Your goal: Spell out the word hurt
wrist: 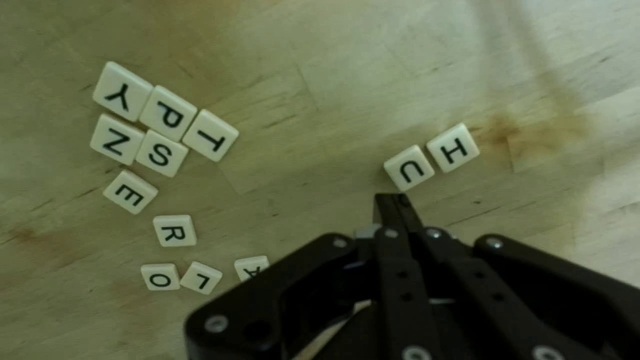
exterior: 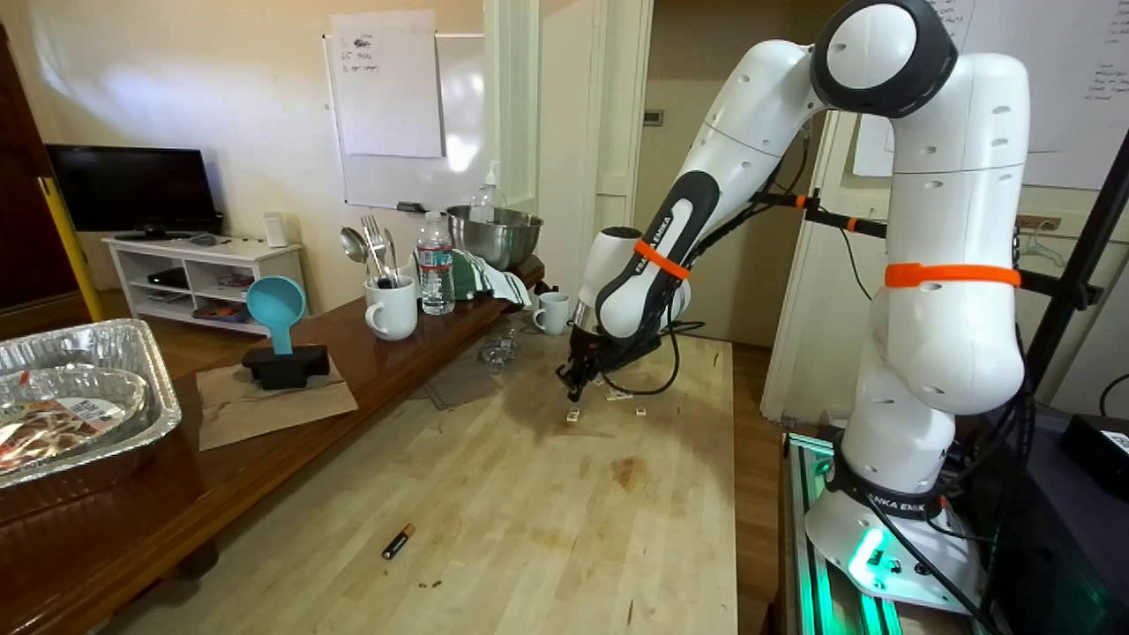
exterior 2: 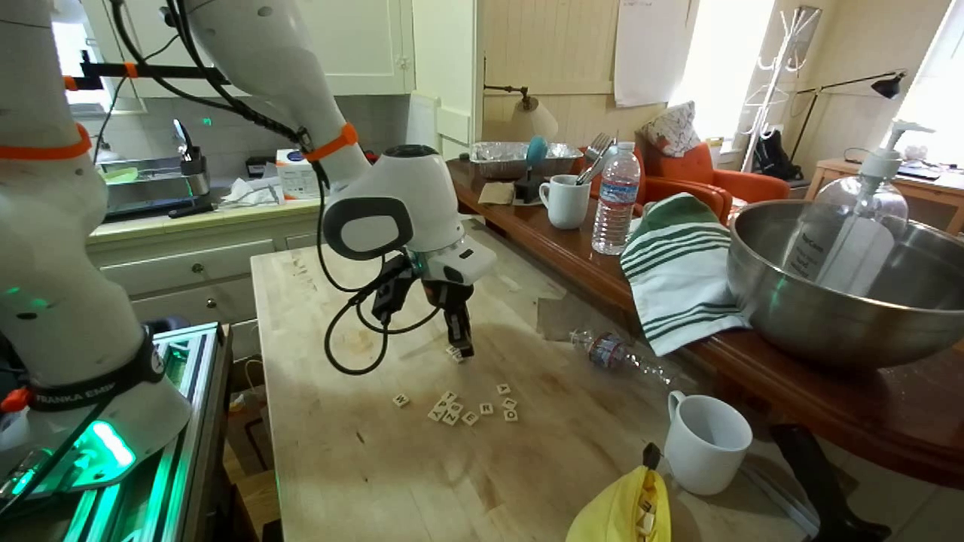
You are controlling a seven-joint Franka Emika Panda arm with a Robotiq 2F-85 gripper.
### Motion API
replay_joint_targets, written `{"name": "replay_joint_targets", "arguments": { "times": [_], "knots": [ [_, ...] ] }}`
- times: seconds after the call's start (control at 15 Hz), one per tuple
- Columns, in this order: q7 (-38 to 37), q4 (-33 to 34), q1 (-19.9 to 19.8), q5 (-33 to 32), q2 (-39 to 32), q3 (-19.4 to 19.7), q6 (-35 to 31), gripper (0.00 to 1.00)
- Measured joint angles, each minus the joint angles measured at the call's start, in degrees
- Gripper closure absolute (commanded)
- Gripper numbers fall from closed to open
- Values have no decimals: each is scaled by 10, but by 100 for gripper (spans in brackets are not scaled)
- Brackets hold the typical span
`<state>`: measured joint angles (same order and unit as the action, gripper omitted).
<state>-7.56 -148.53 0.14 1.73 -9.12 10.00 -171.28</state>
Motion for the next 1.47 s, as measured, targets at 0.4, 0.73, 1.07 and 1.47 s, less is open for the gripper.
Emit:
{"name": "replay_joint_targets", "arguments": {
  "times": [0.4, 0.73, 1.07, 1.47],
  "knots": [
    [7, -3, -15, -7, 17, 4, 1, 100],
    [86, -4, -52, -38, 25, 13, 1, 100],
    [216, -4, -81, -47, 26, 12, 1, 100],
    [342, 1, -105, -46, 16, 10, -6, 100]
  ]
}}
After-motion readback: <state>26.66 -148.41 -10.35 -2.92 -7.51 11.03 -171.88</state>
